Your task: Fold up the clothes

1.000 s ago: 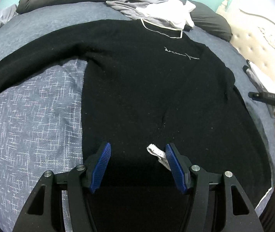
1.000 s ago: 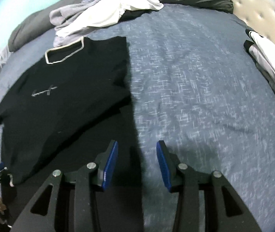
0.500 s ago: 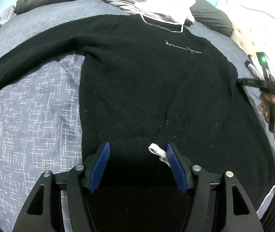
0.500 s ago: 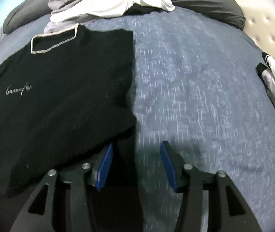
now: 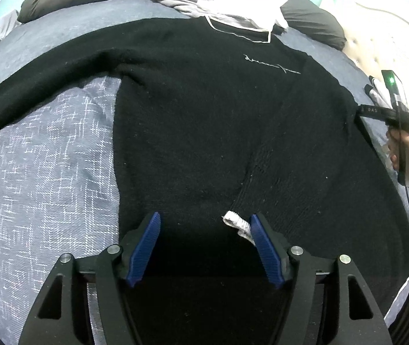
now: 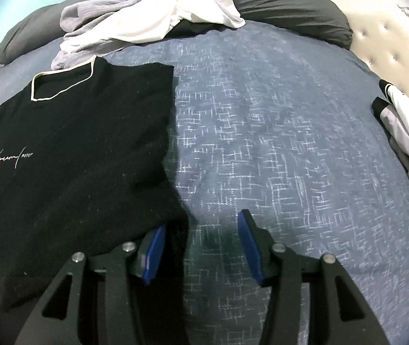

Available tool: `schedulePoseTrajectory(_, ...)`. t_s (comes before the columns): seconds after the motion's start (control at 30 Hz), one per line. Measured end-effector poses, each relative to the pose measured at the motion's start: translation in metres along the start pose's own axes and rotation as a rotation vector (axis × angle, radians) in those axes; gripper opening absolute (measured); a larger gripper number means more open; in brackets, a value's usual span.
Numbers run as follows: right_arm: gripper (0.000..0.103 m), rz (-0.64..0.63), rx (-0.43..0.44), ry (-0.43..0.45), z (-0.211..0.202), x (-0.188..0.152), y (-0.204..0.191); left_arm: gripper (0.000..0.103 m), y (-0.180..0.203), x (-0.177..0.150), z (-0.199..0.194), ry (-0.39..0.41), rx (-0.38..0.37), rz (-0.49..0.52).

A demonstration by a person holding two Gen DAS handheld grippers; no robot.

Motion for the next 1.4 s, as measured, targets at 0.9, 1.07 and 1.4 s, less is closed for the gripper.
schedulePoseTrajectory(0.9,0.041,0.096,0.143,-0.111,0.004,0.000,-0.016,0.069,-0.002,-0.004,-0.002,-0.005,0.002,0.009)
schedulePoseTrajectory(1.07,0.041,0.089,0.108,-0.060,-0.009,0.003,-0.014,0.070,-0.003,-0.005,-0.003,-0.006,0.003,0.011)
schedulePoseTrajectory(1.4,0.033,-0.070,0.296,-0.069,-0.033,-0.003,-0.089,0.070,-0.009,-0.006,-0.005,-0.009,0.002,0.016)
Point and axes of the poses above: each gripper's, at about its wrist camera, not at the fingertips, and z roughly the way its jaws point, y to its right, x to its top, the point moved 5 cm from there along z, roughly the way its jaws point, and after that the axes turned 5 degrees about x, right-handed, at the moved point
